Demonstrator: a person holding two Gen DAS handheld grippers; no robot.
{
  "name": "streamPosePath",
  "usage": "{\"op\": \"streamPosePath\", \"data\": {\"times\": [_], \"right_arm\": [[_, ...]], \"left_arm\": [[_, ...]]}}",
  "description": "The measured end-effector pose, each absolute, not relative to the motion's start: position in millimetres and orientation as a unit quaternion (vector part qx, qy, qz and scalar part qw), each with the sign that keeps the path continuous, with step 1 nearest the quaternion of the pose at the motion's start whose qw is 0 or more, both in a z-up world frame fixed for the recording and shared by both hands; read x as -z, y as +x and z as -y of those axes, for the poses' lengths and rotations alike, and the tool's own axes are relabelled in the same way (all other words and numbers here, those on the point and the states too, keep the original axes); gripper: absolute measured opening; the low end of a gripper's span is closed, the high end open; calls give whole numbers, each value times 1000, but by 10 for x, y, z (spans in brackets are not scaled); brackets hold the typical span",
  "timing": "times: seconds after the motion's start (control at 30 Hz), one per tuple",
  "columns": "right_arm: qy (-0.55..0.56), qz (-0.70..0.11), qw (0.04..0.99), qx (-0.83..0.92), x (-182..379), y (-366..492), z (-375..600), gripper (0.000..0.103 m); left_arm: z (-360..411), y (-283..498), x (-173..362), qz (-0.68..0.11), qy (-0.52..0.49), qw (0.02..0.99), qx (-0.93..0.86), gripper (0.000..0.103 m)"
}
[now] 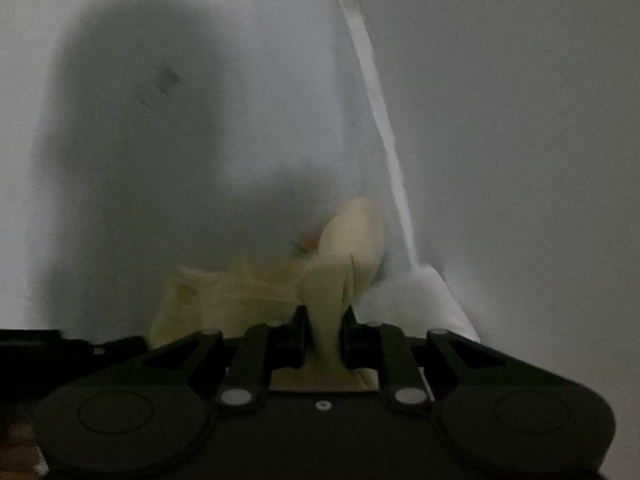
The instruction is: Fold clothes
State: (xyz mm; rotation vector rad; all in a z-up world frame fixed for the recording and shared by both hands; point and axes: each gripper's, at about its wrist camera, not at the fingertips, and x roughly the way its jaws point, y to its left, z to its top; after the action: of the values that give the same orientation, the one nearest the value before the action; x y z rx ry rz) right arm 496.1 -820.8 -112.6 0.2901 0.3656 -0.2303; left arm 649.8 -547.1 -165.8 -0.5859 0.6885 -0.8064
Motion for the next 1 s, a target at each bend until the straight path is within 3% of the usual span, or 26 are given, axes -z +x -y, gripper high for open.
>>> {"op": "streamPosePath", "data": {"times": [0.2,0.43,0.5,0.53,0.57,0.6,0.67,0.77,0.9,1.0], "right_arm": [[119,-226,954,156,1666,5338,8299,25],[91,-231,951,185,1632,5359,8203,48],[83,-238,947,200,1561,5376,8138,55],[77,-236,946,208,1507,5366,8096,61],[70,-233,946,215,1454,5356,8055,64],[63,-227,948,215,1383,5310,7997,64],[57,-214,952,213,1240,5131,7880,70],[52,-192,958,204,1007,4803,7605,88],[57,-179,968,169,789,4284,7132,94],[65,-173,973,137,667,3941,6758,103]], "left_arm": [[5543,6726,2228,-375,-245,822,352,2],[5371,6689,2214,-353,-254,826,358,6],[5342,6615,2085,-342,-228,839,357,23],[5292,6549,2000,-332,-221,845,357,27],[5229,6470,1897,-320,-214,851,356,41],[5153,6383,1788,-308,-205,859,354,60],[4984,6167,1557,-279,-187,877,344,83],[4658,5732,1215,-225,-158,904,326,95],[4250,5082,880,-165,-128,936,285,103],[3979,4572,697,-132,-98,948,273,103]]}}
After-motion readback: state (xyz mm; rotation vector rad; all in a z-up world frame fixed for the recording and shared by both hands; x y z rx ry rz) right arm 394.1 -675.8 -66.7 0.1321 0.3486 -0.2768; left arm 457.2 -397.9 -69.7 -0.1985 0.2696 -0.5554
